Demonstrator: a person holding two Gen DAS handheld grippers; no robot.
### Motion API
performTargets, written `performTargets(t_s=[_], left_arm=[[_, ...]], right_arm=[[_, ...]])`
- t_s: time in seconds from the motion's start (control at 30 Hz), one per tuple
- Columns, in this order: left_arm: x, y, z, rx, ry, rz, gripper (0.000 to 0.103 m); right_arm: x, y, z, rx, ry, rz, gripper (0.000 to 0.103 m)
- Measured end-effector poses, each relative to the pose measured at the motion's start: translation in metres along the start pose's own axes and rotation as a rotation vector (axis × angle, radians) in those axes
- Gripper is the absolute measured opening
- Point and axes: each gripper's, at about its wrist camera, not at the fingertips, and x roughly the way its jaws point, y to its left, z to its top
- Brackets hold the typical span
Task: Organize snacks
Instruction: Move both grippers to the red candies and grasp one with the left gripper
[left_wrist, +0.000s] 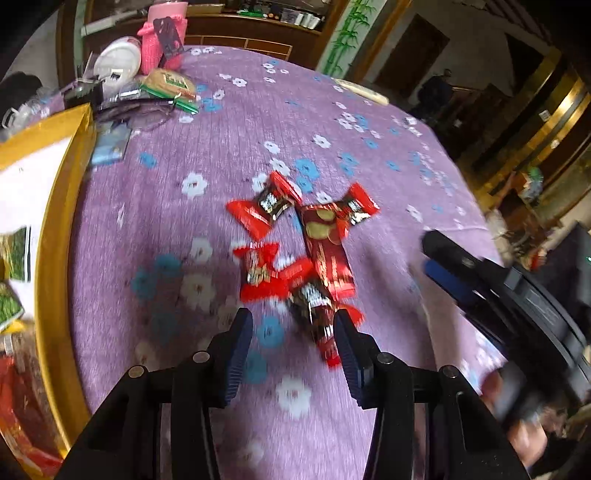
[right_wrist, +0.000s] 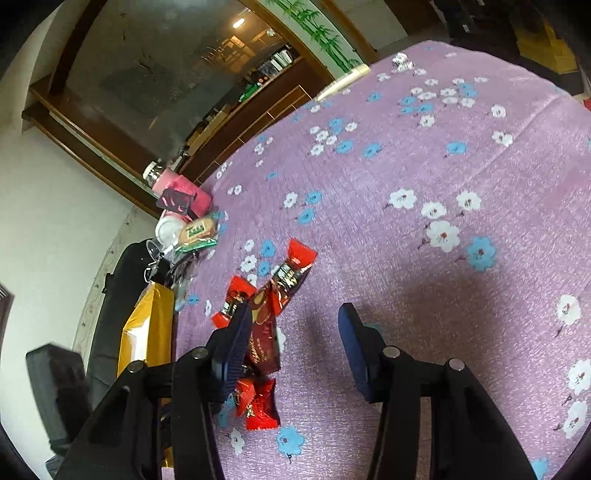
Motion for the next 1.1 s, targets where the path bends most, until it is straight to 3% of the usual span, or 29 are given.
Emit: performTargets(t_s=[0.13,0.2,0.3,0.33,0.57,0.77,1.0,1.1], left_arm=[[0.021,-0.014,0.006,0.022,0.023,0.022,0.048],[0.021,-0.020,0.001,0.068,-0.020,0.063,0.046],[0.019,-0.019,-0.006,0.118,-0.059,0.119,0.021],[0.017,-0.015,-0.007,0.120,-0.061,0.110,0.020],[0.007,0.015,-0.006,0.097,-0.075,0.039,0.018],[-0.004,0.024,0.001,0.072,-0.130,0.037,0.018],[-0.021,0.029,0.002,0.055,-0.186,0.045,0.014],[-0.023,0.032,0.004,0.049,-0.192,0.053,0.014]], right_arm=[[-0.005,0.002,0.001,-0.021,-0.012,0.002,0.048],[-0.006,0.002,0.001,-0.024,-0.011,0.007,0.048],[-0.006,0.002,0.001,-0.030,-0.010,0.001,0.048],[-0.006,0.002,0.001,-0.030,-0.009,0.001,0.048],[0.006,0.011,-0.007,-0.099,0.027,-0.021,0.048],[0.028,0.027,-0.014,-0.137,0.112,-0.064,0.048],[0.075,0.065,-0.017,-0.270,0.204,-0.190,0.042],[0.087,0.082,-0.027,-0.406,0.177,-0.308,0.028]])
